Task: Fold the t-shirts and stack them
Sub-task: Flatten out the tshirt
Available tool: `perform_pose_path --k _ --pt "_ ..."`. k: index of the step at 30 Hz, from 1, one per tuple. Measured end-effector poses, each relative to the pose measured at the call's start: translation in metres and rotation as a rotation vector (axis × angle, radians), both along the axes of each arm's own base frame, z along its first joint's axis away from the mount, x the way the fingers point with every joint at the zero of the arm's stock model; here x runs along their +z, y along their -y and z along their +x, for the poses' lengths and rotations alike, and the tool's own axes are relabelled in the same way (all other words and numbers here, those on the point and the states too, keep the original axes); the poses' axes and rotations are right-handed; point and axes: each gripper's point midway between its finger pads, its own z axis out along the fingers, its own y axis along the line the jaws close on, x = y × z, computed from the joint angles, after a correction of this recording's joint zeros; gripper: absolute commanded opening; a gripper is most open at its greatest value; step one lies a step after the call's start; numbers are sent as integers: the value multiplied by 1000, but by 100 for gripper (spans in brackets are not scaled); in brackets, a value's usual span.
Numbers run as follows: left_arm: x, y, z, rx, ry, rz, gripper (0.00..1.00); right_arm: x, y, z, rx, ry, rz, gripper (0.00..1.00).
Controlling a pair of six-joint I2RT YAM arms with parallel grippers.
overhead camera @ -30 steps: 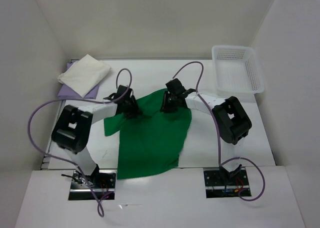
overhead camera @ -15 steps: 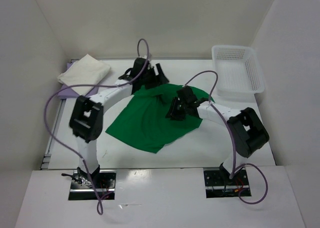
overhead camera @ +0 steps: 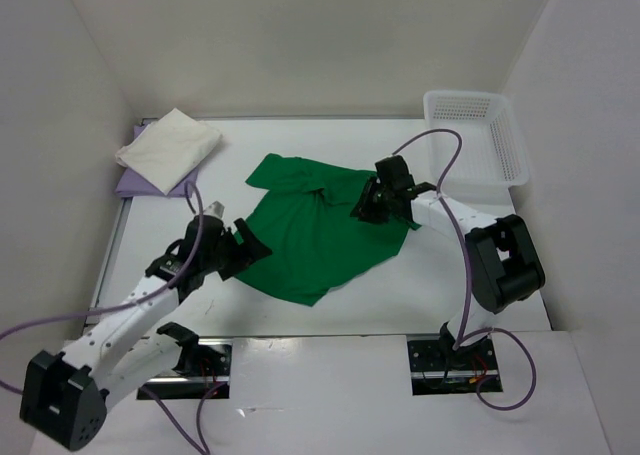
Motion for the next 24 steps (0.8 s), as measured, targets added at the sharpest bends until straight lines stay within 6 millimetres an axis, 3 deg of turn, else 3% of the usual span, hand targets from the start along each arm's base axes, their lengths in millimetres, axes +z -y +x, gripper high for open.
perform_pose_path --k 3,5,9,14,16,17,21,24 --pt "-15 -6 -15 64 -29 -47 86 -6 3 -4 -1 -10 -10 47" --pt "-37 -9 -24 99 -85 -57 78 -14 7 -11 -5 -31 -22 47" --pt "-72 -16 -42 139 -202 -37 74 -31 22 -21 -40 -74 -59 54" --pt "-75 -6 -26 131 -192 -56 65 -30 40 -12 -87 -54 -130 58" --pt "-77 -3 -20 129 -185 -64 55 -27 42 -7 -93 -40 -139 58" --pt "-78 -3 -17 126 -178 -60 43 -26 43 -4 -95 -35 -141 58" --pt "-81 -11 -4 153 -168 -17 18 -38 42 -5 -84 -60 -151 33" --pt "-74 -27 26 203 -151 5 11 -53 43 -16 -79 -109 -152 19"
